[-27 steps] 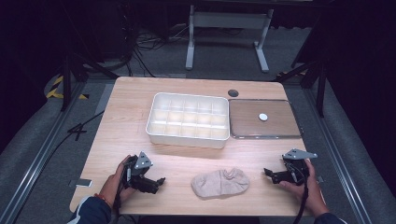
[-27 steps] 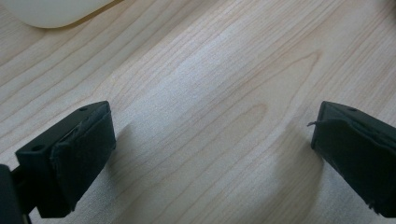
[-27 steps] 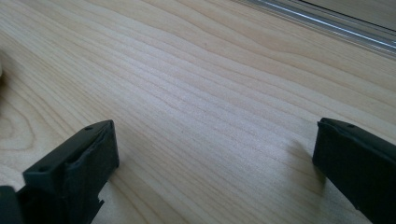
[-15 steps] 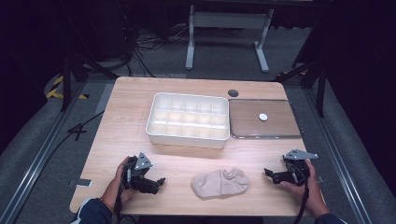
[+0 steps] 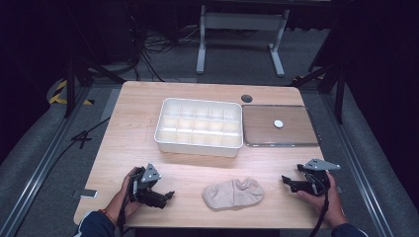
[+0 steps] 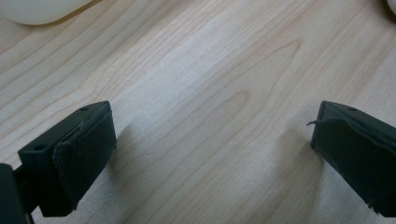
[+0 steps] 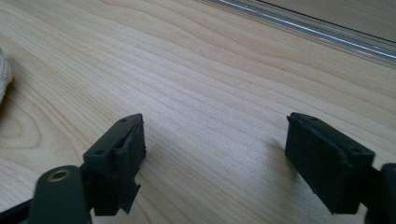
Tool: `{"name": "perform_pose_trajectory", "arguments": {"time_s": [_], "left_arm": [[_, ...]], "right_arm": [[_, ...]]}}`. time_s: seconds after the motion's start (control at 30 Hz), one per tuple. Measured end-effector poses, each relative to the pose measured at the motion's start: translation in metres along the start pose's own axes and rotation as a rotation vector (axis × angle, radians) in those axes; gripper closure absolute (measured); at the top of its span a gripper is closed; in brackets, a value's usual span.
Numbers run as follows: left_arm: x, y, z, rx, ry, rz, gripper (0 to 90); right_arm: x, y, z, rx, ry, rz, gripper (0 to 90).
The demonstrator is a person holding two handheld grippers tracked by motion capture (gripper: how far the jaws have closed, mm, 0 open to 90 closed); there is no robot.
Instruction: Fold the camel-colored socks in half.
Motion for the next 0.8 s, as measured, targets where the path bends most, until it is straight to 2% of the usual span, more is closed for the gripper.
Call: {"name": "perform_pose_trajectory", "arguments": {"time_s": [0.17,0.33,0.53,0.77,0.8], "left_arm": [[0.001,0.000,0.000,0.002,0.004,-0.016,0.2],[-0.001,-0.001,-0.001,0.000,0.039,-0.047,0.2],[-0.003,-0.001,-0.001,-0.002,0.051,-0.055,0.1],[-0.003,0.000,0.000,-0.002,0.053,-0.062,0.1],[-0.003,0.000,0.000,-0.003,0.054,-0.061,0.1]], "right_arm": [[0.000,-0.002,-0.001,0.004,0.003,-0.001,25.4],[0.001,-0.005,-0.003,0.014,0.022,-0.010,31.2],[-0.002,-0.009,0.000,0.042,0.009,0.023,36.9],[-0.016,-0.017,0.007,0.076,-0.032,0.066,39.0],[-0.019,-0.019,0.008,0.088,-0.032,0.084,39.1]]}}
Point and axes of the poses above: each handheld gripper's, and its own axes: y roughly forward along the jaws, z roughly out of its top, x roughly to its right, the point moved 1 cm from there along y, roughly forward along the jaws, and after that the axes turned 3 degrees about x, right-handed, at the moved point
